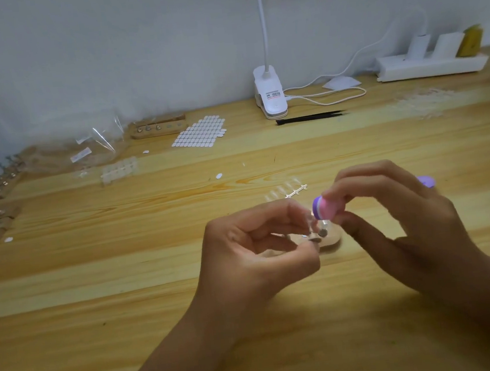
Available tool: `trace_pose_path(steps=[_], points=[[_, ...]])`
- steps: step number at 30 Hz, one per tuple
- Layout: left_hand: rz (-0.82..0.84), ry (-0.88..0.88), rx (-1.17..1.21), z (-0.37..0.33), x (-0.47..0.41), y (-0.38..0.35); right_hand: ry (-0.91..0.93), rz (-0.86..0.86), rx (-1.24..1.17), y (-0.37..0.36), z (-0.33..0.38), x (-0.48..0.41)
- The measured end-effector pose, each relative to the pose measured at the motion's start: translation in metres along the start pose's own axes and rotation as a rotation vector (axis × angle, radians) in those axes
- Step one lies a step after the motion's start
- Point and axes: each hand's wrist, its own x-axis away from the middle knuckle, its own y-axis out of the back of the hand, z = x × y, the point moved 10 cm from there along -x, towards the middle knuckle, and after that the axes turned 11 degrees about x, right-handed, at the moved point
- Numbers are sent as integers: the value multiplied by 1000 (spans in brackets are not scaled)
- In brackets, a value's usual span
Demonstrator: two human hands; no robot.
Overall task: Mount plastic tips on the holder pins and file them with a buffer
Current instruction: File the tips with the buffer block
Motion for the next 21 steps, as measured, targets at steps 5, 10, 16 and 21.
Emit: trace_pose_path(steps=[5,10,16,21], points=[[61,56,145,5,-1,-6,46,-23,-26,-1,13,2],[45,118,234,15,-3,0,-11,-60,-22,4,5,0],[134,155,313,16,-1,-8,16,-64,41,1,4,2],[108,192,343,21,-3,-6,-24,-94,36,6,1,0]])
